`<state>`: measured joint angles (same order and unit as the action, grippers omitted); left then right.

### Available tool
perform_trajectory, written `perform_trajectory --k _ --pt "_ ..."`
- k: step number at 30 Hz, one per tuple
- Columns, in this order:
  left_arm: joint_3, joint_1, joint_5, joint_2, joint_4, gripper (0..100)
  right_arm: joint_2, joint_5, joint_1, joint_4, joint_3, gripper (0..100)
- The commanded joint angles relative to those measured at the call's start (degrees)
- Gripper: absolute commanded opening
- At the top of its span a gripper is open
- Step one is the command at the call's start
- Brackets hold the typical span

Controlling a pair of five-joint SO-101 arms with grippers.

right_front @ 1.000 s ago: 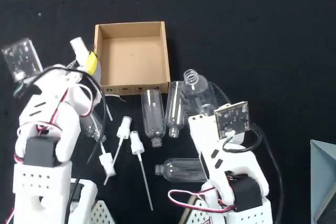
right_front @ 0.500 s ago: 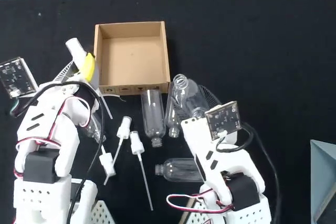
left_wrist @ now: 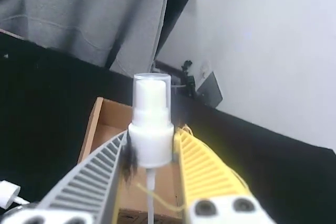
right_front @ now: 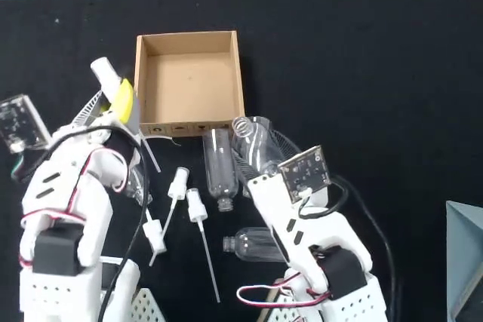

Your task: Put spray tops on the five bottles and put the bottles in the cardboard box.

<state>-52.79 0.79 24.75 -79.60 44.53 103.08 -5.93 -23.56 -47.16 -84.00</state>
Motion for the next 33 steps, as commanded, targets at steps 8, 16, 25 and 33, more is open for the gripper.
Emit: perform_trajectory --k 8,16,25,33 --pt "-1.2 6.4 0.4 -8.1 -1.2 3 5.2 -0.5 -1.3 3.1 -0.2 2.5" --pt "-2.1 6.6 0.5 -9.8 -1.5 3 5.2 -0.6 -4.6 2.9 -0.7 2.5" --pt "-2.1 6.7 3.3 -12.5 -1.1 3 5.2 -5.3 -9.4 3.1 -2.4 2.5" --pt "-3.5 6.7 3.3 -13.5 -1.5 3 5.2 -6.7 -12.5 3.3 -3.6 2.5"
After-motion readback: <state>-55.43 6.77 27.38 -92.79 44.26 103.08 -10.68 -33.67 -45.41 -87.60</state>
